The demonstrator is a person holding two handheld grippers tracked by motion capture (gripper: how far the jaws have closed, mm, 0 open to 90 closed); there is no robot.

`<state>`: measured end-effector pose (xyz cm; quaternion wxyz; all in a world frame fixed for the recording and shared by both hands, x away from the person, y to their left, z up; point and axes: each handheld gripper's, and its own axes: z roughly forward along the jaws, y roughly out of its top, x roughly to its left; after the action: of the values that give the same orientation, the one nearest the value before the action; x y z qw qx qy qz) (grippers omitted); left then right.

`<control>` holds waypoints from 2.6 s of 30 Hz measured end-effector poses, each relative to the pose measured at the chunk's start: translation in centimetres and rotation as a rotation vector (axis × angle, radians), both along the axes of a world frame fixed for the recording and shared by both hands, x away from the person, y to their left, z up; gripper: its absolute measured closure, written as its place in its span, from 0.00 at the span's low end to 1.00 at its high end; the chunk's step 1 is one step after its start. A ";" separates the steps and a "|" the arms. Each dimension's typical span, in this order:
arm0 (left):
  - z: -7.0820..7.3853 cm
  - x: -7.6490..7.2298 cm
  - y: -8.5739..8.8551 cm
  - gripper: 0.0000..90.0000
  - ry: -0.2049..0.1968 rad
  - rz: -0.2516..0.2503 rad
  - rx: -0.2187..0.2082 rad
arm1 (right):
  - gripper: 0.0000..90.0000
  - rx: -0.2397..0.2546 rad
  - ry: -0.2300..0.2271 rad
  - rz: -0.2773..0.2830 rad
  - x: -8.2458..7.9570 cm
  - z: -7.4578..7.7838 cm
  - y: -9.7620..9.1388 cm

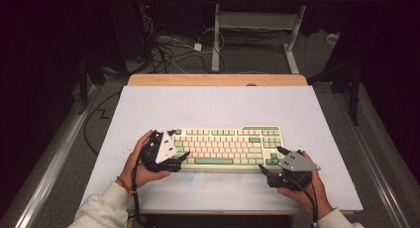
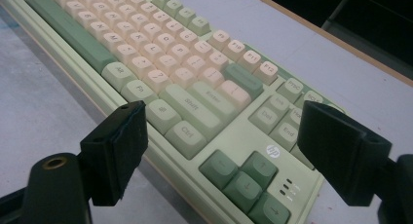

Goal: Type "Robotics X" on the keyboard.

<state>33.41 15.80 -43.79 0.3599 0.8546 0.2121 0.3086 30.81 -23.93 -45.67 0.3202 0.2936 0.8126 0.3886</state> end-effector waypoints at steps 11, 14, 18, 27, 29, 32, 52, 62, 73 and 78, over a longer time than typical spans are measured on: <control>-1.3 -0.8 1.4 0.21 0.029 0.040 0.016 | 0.23 0.015 0.012 -0.001 0.0 0.1 -0.1; -1.7 -1.1 1.8 0.21 0.037 0.053 0.016 | 0.23 0.021 0.014 0.000 0.0 0.1 -0.1; -2.2 -1.5 2.3 0.21 0.052 0.058 0.017 | 0.26 0.028 0.022 0.005 0.1 0.1 -0.1; -2.9 -1.9 2.9 0.19 0.074 0.069 0.028 | 0.33 0.029 0.032 0.011 0.1 0.3 -0.1; -3.0 -2.0 3.1 0.19 0.082 0.075 0.025 | 0.39 0.027 0.041 0.028 0.1 0.4 -0.1; -3.3 -2.1 3.4 0.19 0.096 0.086 0.029 | 0.49 0.029 0.054 0.070 0.2 0.8 -0.3; -3.9 -2.8 3.7 0.20 0.128 0.099 0.020 | 1.00 0.021 0.127 0.159 3.4 3.5 1.9; -3.8 -2.8 3.8 0.20 0.126 0.096 0.009 | 1.00 -0.016 0.147 0.188 6.1 4.0 4.9; -3.9 -2.7 3.6 0.20 0.132 0.090 0.020 | 1.00 -0.078 0.194 0.214 8.0 2.4 7.7; -3.9 -2.7 3.7 0.20 0.136 0.087 0.022 | 1.00 -0.097 0.208 0.224 8.5 1.9 8.8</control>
<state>30.68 19.48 -47.69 0.3217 0.8674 0.2695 0.2674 39.27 -15.17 -43.80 0.2028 0.2238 0.8869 0.3496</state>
